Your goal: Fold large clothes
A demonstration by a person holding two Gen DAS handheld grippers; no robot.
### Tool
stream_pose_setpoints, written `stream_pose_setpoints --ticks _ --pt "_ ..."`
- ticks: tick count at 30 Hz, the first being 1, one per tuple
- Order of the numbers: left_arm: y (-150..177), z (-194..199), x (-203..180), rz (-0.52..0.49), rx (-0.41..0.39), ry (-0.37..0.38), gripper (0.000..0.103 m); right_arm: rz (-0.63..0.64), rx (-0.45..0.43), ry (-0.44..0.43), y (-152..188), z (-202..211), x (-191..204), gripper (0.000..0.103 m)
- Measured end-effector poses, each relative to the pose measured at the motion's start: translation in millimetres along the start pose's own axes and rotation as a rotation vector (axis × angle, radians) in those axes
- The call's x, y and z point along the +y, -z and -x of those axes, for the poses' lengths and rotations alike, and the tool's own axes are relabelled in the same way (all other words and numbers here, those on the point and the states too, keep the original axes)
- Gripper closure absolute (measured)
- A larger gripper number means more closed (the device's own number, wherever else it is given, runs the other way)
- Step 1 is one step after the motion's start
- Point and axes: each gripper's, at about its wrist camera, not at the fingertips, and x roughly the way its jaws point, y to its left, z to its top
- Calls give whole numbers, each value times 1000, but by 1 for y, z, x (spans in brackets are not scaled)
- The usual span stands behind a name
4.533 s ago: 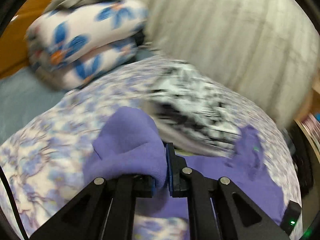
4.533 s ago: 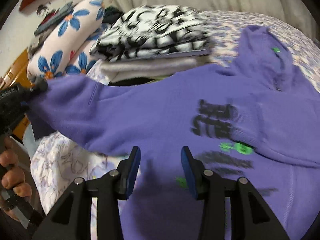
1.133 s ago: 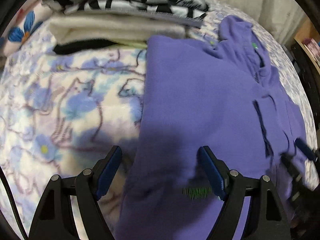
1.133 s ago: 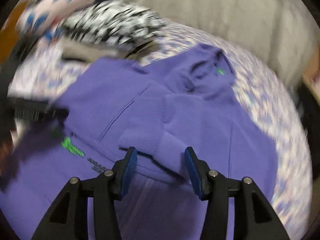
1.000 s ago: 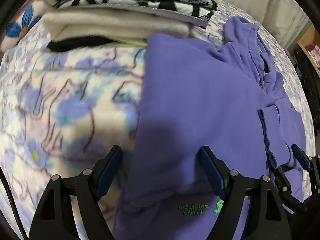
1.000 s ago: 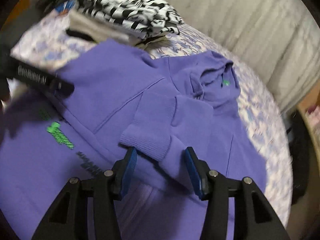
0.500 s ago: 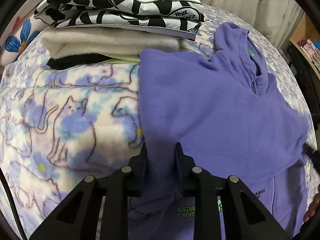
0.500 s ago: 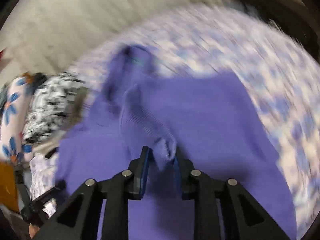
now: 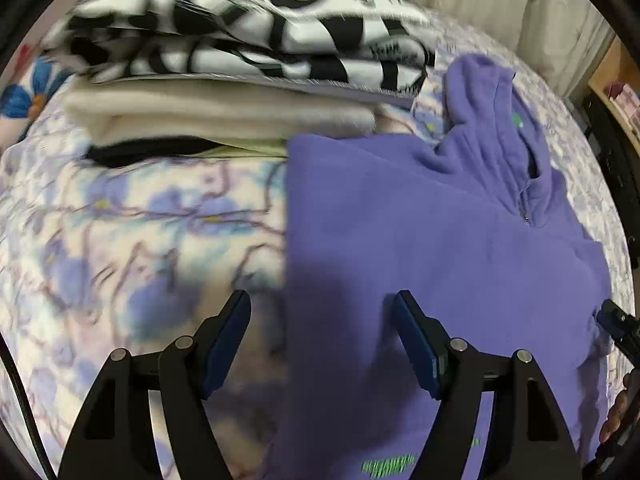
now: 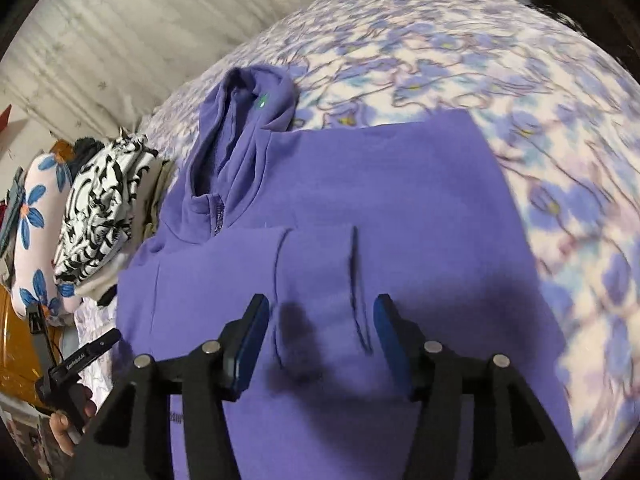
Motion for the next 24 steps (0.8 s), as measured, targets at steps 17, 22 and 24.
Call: stream_pose_setpoints --ticks 17,22,24 --pt "-21 1 2 -23 -115 17 87 261 -115 45 5 -13 41 83" --pt "-8 -16 11 -40 -114 -25 66 193 -36 53 3 -29 22 71" --pt "-4 -9 11 -46 -130 -58 58 189 -33 89 1 -20 24 62"
